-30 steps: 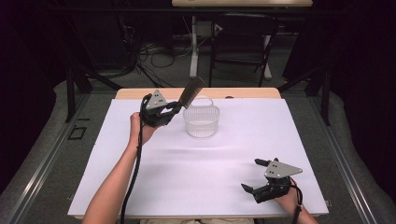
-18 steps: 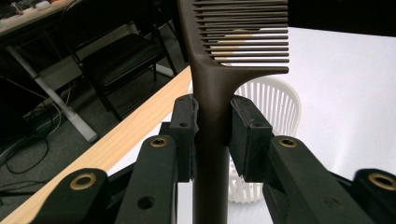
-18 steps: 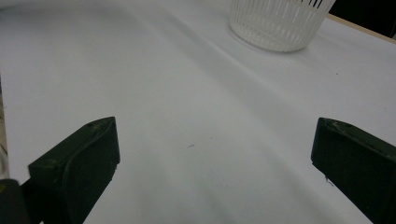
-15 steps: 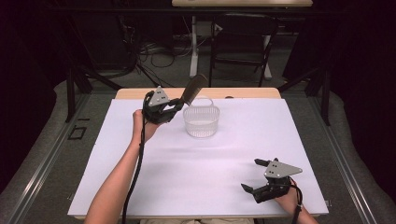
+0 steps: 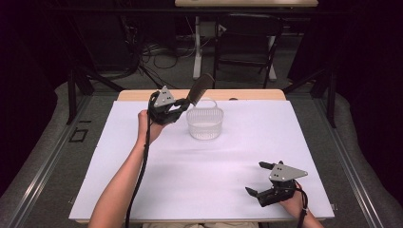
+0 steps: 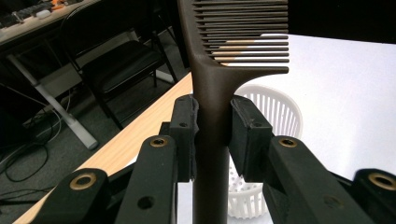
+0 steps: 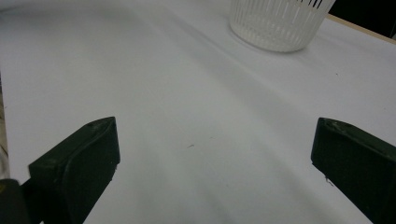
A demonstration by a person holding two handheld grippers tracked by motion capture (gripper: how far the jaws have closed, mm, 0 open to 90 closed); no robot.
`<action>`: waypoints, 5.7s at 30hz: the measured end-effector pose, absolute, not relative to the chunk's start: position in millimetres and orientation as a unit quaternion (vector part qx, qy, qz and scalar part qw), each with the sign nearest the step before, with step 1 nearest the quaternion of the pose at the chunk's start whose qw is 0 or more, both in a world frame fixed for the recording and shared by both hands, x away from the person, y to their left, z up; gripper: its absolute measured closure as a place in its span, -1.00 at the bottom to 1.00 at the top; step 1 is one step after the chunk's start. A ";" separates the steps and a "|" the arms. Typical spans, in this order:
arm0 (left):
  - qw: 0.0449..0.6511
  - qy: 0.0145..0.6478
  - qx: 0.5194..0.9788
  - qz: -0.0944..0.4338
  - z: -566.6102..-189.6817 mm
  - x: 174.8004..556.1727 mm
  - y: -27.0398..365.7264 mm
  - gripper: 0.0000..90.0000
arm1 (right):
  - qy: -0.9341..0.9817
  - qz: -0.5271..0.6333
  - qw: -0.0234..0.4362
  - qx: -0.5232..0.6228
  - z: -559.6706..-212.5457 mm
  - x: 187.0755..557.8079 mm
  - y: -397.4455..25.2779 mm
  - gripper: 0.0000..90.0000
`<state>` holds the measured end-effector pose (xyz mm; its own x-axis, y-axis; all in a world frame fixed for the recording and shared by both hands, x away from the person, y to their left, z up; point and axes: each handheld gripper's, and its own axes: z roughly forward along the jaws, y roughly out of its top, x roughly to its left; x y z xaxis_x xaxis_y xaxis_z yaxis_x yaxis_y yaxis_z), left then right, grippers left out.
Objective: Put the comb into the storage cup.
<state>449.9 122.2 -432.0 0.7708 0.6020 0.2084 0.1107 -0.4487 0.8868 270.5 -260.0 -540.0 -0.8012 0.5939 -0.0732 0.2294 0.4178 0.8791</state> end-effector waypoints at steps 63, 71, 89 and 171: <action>0.521 0.203 0.783 0.272 -430.4 459.4 98.3 0.61 | 0.819 0.479 0.191 0.251 -539.5 270.2 -260.3 -0.98; 0.528 0.198 0.780 0.272 -431.5 459.9 95.0 0.61 | 0.820 0.479 0.190 0.250 -539.6 270.4 -260.3 -0.98; 0.536 0.193 0.777 0.268 -436.5 462.3 88.9 0.61 | 0.818 0.480 0.189 0.254 -539.8 270.8 -260.6 -0.98; 0.503 0.178 0.811 0.241 -468.0 479.4 67.6 0.61 | 0.820 0.479 0.188 0.252 -539.5 270.3 -261.0 -0.98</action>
